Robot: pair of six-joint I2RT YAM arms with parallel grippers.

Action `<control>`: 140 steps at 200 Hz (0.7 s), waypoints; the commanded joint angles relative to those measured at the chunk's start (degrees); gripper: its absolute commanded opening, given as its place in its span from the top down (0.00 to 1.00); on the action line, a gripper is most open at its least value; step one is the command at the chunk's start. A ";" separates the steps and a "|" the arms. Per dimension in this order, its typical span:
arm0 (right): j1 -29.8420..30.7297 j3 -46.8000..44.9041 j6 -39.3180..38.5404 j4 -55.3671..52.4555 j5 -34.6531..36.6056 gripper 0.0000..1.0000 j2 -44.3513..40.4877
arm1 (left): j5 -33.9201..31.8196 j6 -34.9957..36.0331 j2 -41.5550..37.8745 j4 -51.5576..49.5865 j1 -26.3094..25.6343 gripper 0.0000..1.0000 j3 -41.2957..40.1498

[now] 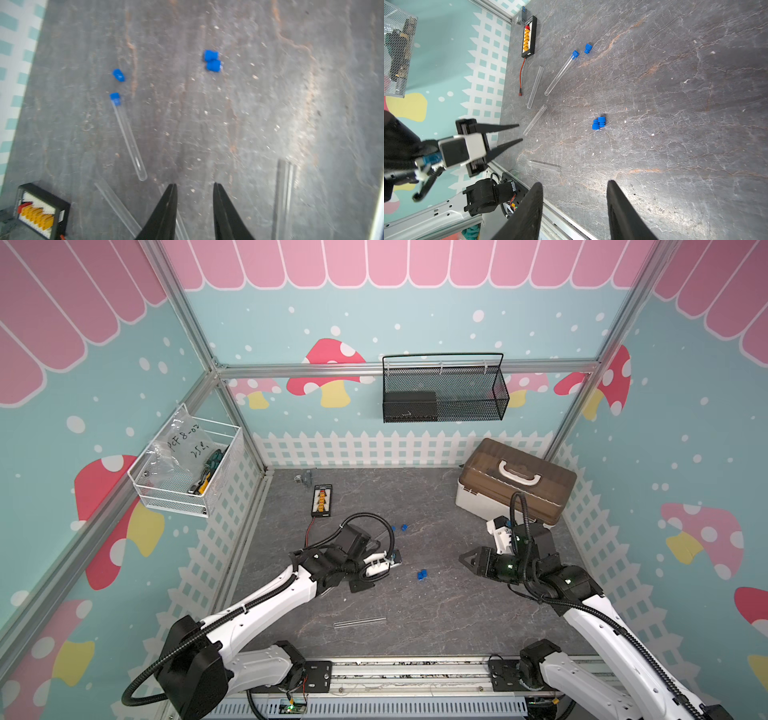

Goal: Insert stoppers into test tubes
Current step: Place the test tube at the center of the board, then pick up the test tube at the center of the board.

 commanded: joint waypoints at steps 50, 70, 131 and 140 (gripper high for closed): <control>-0.40 -0.06 -0.76 1.42 -0.63 0.51 1.17 | -7.70 -0.60 -6.58 -10.70 -11.04 0.55 -10.15; -0.38 -0.23 -0.76 1.47 -0.74 0.51 1.04 | -7.96 -1.26 -5.92 -10.65 -11.64 0.51 -11.06; -0.36 -0.68 -0.93 1.34 -1.53 0.51 0.66 | -8.73 -3.14 1.83 -9.55 -11.99 0.51 -9.37; -0.38 -0.68 -0.93 1.29 -1.60 0.51 0.64 | -8.32 -3.40 3.10 -9.59 -12.15 0.52 -8.93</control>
